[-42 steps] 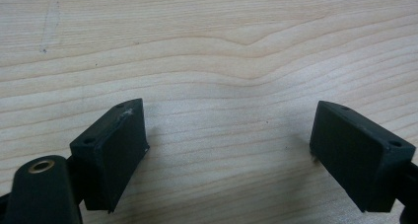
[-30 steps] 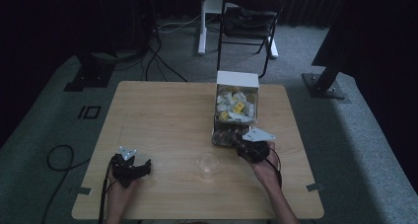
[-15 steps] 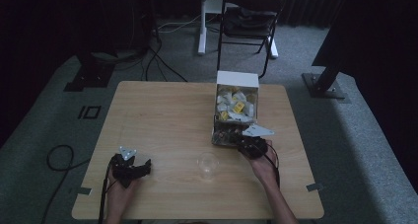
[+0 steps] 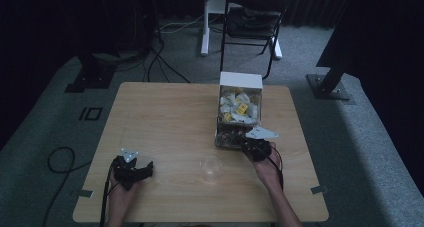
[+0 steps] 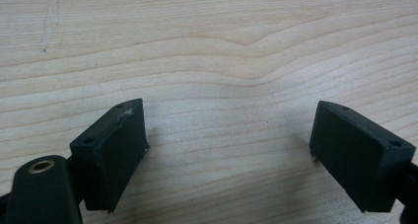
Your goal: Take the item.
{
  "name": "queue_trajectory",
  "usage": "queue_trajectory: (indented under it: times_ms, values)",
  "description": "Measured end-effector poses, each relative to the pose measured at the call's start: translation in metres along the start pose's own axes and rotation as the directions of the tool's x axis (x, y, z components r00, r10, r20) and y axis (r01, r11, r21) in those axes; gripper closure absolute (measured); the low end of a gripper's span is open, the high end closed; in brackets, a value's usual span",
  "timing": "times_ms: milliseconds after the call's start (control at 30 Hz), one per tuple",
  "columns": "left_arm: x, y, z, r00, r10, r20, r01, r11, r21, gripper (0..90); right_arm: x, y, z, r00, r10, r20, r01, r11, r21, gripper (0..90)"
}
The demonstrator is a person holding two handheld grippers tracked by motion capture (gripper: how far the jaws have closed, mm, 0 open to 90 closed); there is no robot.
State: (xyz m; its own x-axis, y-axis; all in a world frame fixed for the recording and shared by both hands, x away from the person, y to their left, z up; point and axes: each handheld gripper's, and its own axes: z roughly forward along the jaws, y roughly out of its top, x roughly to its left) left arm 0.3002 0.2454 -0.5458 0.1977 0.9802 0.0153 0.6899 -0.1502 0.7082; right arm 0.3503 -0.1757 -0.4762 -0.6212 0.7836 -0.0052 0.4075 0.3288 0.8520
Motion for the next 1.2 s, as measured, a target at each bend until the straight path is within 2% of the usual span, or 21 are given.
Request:
queue_trajectory:
  times_ms: [533,1200]
  values:
    - [0.000,0.000,0.000,1.0000,0.000,0.000,0.000,1.0000,0.000,14.9,-0.002,0.002,-0.007,0.9998,0.008,0.017,-0.007,1.000,-0.027,90.0]
    - [0.000,0.000,0.000,1.0000,0.001,0.000,-0.001,1.0000,0.001,14.9,0.004,0.011,-0.019,0.9991,-0.012,0.042,0.015,0.998,-0.067,90.0]
